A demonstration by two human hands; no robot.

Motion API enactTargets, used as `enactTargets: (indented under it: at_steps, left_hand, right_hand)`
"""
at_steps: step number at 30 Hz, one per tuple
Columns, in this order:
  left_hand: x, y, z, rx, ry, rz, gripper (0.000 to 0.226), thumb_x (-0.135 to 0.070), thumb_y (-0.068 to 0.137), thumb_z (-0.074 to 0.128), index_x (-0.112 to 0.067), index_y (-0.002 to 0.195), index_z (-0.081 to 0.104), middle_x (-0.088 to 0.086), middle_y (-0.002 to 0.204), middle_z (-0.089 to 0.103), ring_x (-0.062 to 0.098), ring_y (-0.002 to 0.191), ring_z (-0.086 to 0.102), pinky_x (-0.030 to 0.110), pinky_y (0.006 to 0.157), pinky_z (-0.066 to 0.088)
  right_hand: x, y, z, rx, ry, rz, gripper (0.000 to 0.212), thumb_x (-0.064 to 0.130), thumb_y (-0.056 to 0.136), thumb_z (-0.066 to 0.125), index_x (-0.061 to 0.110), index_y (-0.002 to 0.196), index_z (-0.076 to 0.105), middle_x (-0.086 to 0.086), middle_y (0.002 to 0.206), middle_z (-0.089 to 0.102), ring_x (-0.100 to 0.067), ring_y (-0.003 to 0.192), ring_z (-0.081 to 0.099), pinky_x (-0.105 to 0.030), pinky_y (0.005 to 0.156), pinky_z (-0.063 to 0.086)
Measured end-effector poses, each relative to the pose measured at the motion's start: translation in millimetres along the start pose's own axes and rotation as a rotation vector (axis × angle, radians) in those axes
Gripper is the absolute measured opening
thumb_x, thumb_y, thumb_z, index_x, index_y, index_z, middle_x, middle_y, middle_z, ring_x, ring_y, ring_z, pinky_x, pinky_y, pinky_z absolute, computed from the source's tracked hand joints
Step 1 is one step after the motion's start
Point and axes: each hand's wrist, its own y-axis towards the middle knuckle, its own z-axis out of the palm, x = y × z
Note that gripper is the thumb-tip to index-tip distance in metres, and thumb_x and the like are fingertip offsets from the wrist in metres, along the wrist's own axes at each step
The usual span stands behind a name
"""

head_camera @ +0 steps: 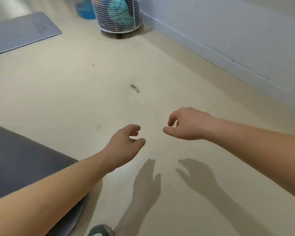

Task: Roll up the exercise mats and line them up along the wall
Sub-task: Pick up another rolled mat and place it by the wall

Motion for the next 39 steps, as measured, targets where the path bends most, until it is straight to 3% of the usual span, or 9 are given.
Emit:
enactTargets:
  at_steps: [10,14,17,20,23,29,34,37,39]
  left_hand:
    - [163,-67,-144,-0.614,0.009,-0.206,0.048,-0.025,0.102,0.064,-0.024,0.149,0.053,-0.01,0.149,0.054,0.008,0.141,0.045,0.028,0.117,0.035]
    - [206,-81,-182,-0.63,0.193,-0.328,0.049,-0.033,0.099,0.066,-0.019,0.146,0.056,0.004,0.16,0.045,0.023,0.154,0.028,0.039,0.123,0.024]
    - [232,-95,-199,-0.742,0.114,-0.541,0.074,-0.054,0.093,0.065,-0.027,0.157,0.039,0.006,0.171,0.024,0.031,0.16,0.014,0.058,0.127,0.02]
    - [259,-115,-207,-0.867,-0.297,-0.755,0.094,-0.064,0.082,0.065,-0.022,0.158,0.031,0.006,0.159,0.035,0.033,0.146,0.039,0.052,0.112,0.042]
    - [264,-121,-193,-0.866,-0.637,-0.748,0.091,-0.058,0.089,0.073,-0.025,0.162,0.029,-0.005,0.157,0.045,0.024,0.136,0.049,0.04,0.105,0.045]
    - [275,-111,-181,-0.917,-0.645,-0.58,0.069,-0.033,0.096,0.075,-0.03,0.158,0.045,-0.009,0.152,0.054,0.015,0.138,0.054,0.042,0.118,0.044]
    - [257,-103,-164,-0.652,-0.763,-0.719,0.078,-0.054,0.079,0.087,-0.018,0.141,0.057,-0.011,0.129,0.062,0.015,0.107,0.063,0.032,0.088,0.051]
    - [228,-78,-158,-0.54,-0.816,-0.631,0.051,-0.054,0.078,0.087,-0.024,0.113,0.064,-0.012,0.111,0.069,0.006,0.091,0.066,0.03,0.065,0.052]
    - [212,-59,-155,-0.52,-0.782,-0.533,0.061,-0.053,0.076,0.089,-0.024,0.121,0.06,-0.016,0.112,0.066,0.002,0.092,0.065,0.026,0.065,0.05]
  right_hand:
    - [238,84,113,0.319,0.533,-0.149,0.029,0.049,0.094,0.069,0.029,0.114,0.072,0.006,0.114,0.068,-0.018,0.103,0.069,-0.031,0.078,0.052]
    - [313,81,148,0.401,0.488,-0.29,0.053,0.056,0.09,0.074,0.027,0.133,0.065,0.008,0.119,0.067,-0.017,0.108,0.066,-0.036,0.097,0.056]
    - [338,74,156,0.408,0.388,-0.383,0.082,0.07,0.074,0.084,0.041,0.143,0.049,0.019,0.122,0.056,-0.01,0.11,0.059,-0.029,0.093,0.049]
    - [340,76,164,0.526,0.423,-0.365,0.109,0.076,0.053,0.092,0.05,0.145,0.04,0.028,0.13,0.058,-0.004,0.114,0.063,-0.03,0.096,0.051]
    - [334,84,173,0.555,0.469,-0.289,0.115,0.077,0.042,0.096,0.046,0.141,0.047,0.026,0.126,0.064,-0.004,0.111,0.067,-0.035,0.098,0.056]
    - [292,107,152,0.62,0.627,-0.109,0.099,0.063,0.051,0.1,0.029,0.133,0.057,0.008,0.117,0.076,-0.013,0.093,0.079,-0.039,0.085,0.063]
    - [220,102,161,0.608,0.723,0.019,0.1,0.062,0.051,0.098,0.027,0.134,0.055,0.007,0.117,0.078,-0.015,0.1,0.079,-0.045,0.097,0.06]
    - [181,96,160,0.652,0.724,0.06,0.105,0.074,0.053,0.092,0.03,0.141,0.056,0.008,0.124,0.076,-0.017,0.111,0.075,-0.049,0.097,0.06]
    - [157,97,148,0.555,0.706,0.072,0.117,0.078,0.049,0.091,0.033,0.149,0.049,0.006,0.135,0.068,-0.02,0.12,0.068,-0.05,0.095,0.059]
